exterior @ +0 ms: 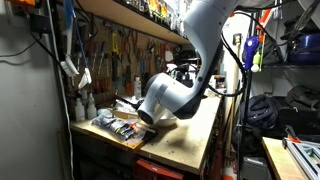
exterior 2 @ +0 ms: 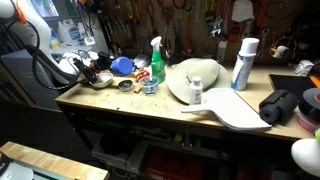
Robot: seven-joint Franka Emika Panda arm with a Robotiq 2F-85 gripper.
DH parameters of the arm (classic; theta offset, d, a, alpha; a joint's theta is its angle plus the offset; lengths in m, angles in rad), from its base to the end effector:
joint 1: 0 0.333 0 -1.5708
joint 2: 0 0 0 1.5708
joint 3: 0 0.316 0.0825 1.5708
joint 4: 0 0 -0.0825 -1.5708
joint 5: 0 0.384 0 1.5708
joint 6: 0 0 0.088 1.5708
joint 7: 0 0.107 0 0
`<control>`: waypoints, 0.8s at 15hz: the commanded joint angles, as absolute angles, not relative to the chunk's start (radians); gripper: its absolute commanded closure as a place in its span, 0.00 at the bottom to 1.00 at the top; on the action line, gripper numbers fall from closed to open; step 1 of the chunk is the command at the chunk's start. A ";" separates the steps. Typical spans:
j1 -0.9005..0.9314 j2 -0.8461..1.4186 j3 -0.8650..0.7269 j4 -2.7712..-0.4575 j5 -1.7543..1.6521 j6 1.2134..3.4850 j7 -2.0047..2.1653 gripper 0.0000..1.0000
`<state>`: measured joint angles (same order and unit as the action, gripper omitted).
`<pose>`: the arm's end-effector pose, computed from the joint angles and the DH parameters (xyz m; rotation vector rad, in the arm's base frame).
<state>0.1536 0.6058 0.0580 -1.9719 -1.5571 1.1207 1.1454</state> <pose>0.5541 -0.0210 0.2328 1.2255 -0.1453 0.1019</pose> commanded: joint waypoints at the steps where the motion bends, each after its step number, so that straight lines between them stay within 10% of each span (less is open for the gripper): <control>1: 0.159 0.630 0.065 -1.962 -1.597 1.060 1.103 0.94; 12: 0.126 0.617 0.099 -1.956 -1.627 1.062 0.979 0.93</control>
